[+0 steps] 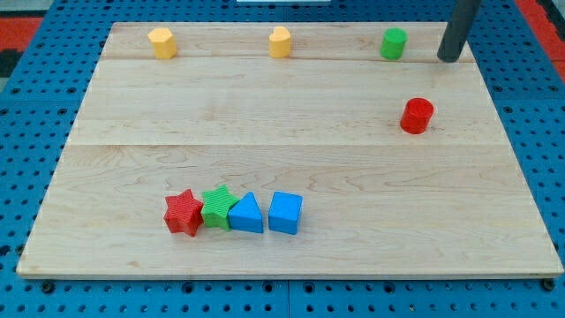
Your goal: Push the green circle to down along with the heart
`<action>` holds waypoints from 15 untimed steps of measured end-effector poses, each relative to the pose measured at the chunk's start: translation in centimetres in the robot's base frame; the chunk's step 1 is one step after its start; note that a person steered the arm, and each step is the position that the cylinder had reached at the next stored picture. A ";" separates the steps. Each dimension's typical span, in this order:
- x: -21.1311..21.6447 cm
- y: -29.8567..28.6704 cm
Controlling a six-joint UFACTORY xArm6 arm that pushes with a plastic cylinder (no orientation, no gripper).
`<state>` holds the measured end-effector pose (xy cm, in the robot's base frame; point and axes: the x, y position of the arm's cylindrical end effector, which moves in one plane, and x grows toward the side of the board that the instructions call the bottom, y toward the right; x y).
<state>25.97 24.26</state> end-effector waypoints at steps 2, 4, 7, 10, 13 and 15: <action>-3.0 -19.6; 1.9 -23.3; -3.5 -19.5; -0.4 -27.1; 3.1 -25.4; 8.8 -25.0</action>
<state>34.78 -0.76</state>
